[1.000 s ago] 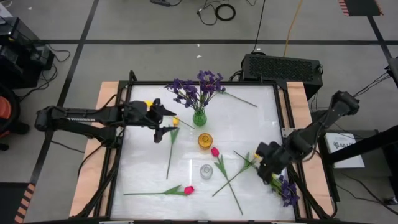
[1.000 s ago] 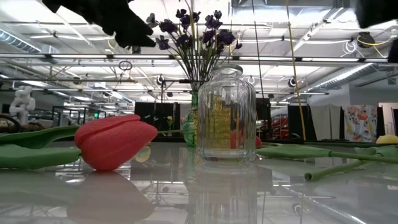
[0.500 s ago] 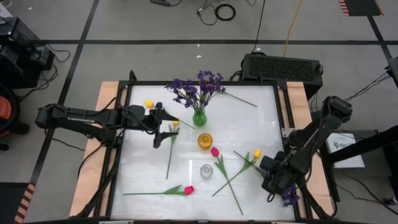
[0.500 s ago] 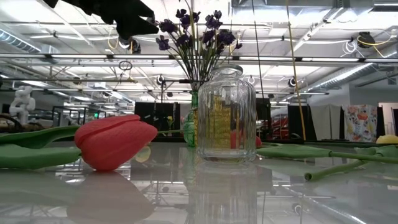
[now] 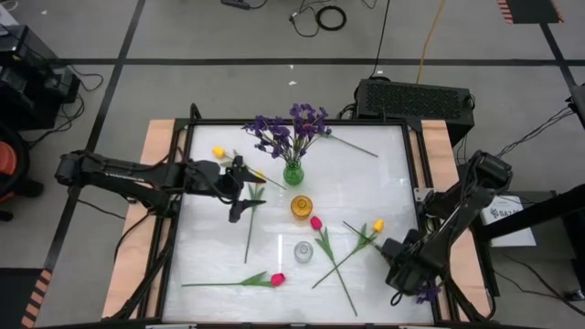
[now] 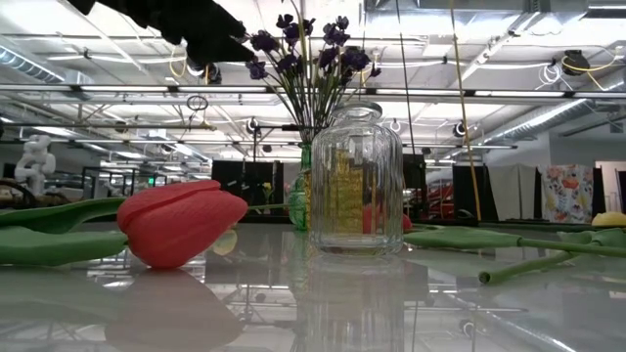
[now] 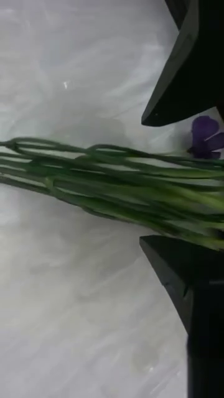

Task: Sort flowers into vase by color
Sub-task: Put the purple flowers into the green vase

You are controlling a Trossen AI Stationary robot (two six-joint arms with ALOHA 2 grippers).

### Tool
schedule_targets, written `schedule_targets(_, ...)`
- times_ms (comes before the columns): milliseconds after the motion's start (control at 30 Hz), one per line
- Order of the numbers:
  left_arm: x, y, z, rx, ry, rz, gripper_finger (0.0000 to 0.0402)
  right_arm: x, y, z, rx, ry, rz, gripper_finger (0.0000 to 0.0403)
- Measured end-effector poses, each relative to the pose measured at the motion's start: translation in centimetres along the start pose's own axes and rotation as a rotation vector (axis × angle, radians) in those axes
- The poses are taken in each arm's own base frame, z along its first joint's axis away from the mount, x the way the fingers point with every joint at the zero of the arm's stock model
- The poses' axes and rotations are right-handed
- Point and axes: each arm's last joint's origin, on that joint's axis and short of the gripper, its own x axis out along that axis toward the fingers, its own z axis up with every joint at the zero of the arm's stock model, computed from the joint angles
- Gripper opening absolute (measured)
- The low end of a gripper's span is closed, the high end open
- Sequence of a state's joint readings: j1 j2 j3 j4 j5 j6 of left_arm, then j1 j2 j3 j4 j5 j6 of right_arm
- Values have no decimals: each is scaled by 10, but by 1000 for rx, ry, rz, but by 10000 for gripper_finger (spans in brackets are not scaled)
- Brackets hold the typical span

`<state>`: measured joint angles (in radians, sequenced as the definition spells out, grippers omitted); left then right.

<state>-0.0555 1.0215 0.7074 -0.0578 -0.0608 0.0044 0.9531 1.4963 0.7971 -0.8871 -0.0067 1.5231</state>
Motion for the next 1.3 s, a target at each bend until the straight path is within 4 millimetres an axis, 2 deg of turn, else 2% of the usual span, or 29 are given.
schedule_targets(167, 3, 0, 1, -1, -16, 0, 293, 8, 4, -1, -13, 35, -18, 226)
schedule_targets(467, 3, -1, 4, -11, -48, -1, 293, 8, 6, -1, 1, 47, 12, 36)
schedule_targets(533, 3, -2, 6, -19, -65, -7, 293, 3, 6, -1, 8, 50, 25, 12)
schedule_targets(667, 2, -7, 11, -17, -117, -27, 293, -18, 8, 1, 17, 63, 59, 19)
schedule_targets(900, -2, -17, 24, 6, -187, -5, 293, -78, 6, 15, -1, 67, 23, 5)
schedule_targets(1100, -5, -36, 38, 61, -214, -24, 293, -122, -3, 49, -63, 76, -3, 6)
schedule_targets(1200, -2, -46, 50, 96, -198, -11, 293, -139, -11, 69, -97, 54, 3, 6)
schedule_targets(1300, 8, -56, 62, 144, -150, 4, 293, -150, -18, 89, -150, -6, 12, 6)
